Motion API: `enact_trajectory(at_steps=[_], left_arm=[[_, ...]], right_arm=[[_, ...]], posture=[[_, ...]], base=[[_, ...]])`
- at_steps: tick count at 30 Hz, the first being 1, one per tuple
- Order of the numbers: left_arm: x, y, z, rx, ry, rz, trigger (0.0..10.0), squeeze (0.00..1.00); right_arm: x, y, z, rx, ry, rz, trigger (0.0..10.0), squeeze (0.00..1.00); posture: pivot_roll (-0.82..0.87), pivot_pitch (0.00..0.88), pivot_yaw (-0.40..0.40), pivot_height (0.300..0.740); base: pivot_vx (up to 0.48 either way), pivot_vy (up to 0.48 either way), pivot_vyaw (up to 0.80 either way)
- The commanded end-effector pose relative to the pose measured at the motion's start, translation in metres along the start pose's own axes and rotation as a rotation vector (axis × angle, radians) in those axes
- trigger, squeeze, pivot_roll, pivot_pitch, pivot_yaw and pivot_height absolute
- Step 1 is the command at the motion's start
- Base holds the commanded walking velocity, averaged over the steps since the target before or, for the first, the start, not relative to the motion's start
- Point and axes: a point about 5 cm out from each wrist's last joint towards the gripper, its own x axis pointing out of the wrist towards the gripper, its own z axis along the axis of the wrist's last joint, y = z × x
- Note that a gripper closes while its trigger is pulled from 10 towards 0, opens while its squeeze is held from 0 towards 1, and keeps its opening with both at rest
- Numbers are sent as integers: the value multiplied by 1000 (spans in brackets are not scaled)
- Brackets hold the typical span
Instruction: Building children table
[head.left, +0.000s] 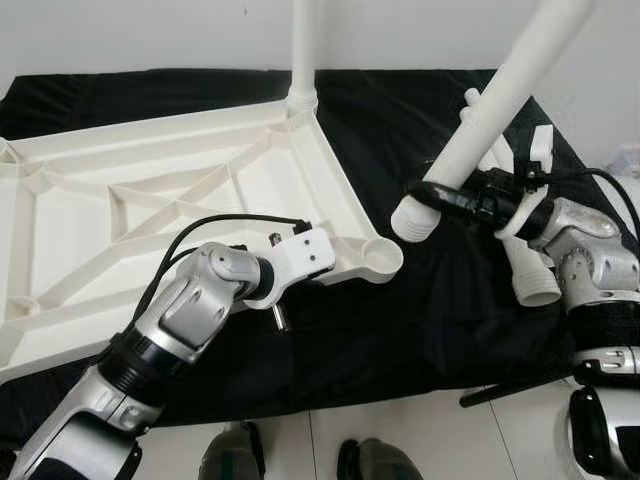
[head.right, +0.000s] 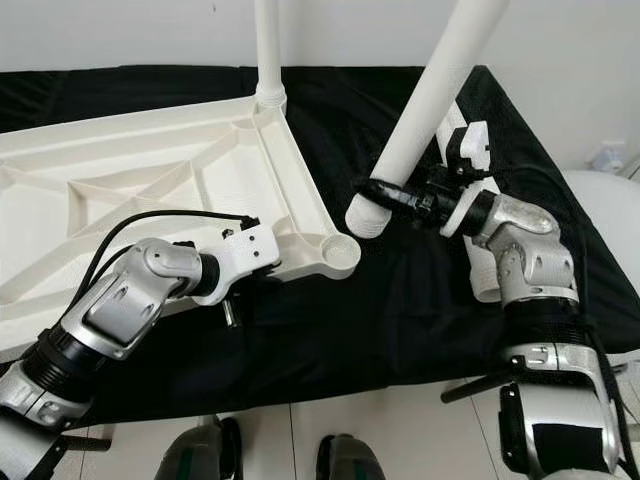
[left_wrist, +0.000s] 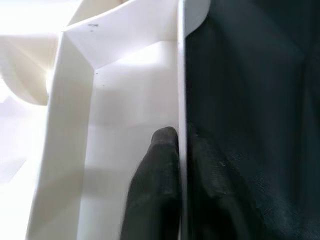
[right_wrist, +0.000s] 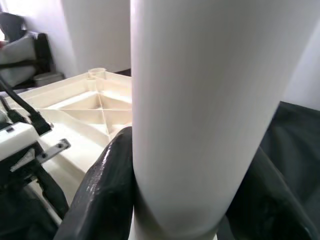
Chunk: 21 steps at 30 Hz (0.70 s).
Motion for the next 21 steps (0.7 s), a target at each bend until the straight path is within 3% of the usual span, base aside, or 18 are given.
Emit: enact_trajectory(at_steps=[1,4,6,11,12,16,18,21], left_arm=[[-6,14,3,-23,-21,135,10000,1000],[-6,15,6,-26,-35,136,10000,1000],[-14,20,17,-58,-112,118,10000,1000],[-23,25,31,-61,-191,102,10000,1000],[-28,27,37,-52,-234,104,10000,0],[-35,34,45,-56,-306,131,10000,0],[-41,46,54,-69,-395,248,10000,0],[-43,51,56,-77,-421,300,10000,0]], right_arm=[[1,0,-5,3,-3,-67,10000,0],[1,1,-6,13,-6,-82,10000,0],[3,1,-12,43,-5,-138,10000,0],[4,0,-17,76,2,-188,10000,0],[6,-1,-19,77,-1,-212,10000,0],[10,-2,-19,65,-15,-255,10000,0],[14,-4,-18,60,-15,-303,10000,0],[16,-5,-16,63,-19,-320,10000,0]], posture=[[38,120,-26,740],[38,121,-26,740],[38,121,-27,740],[40,117,-32,740],[41,111,-37,740],[43,106,-43,740],[48,94,-58,740],[50,92,-61,740]], base=[[0,0,0],[0,0,0],[0,0,0],[0,0,0],[0,0,0],[0,0,0],[0,0,0],[0,0,0]])
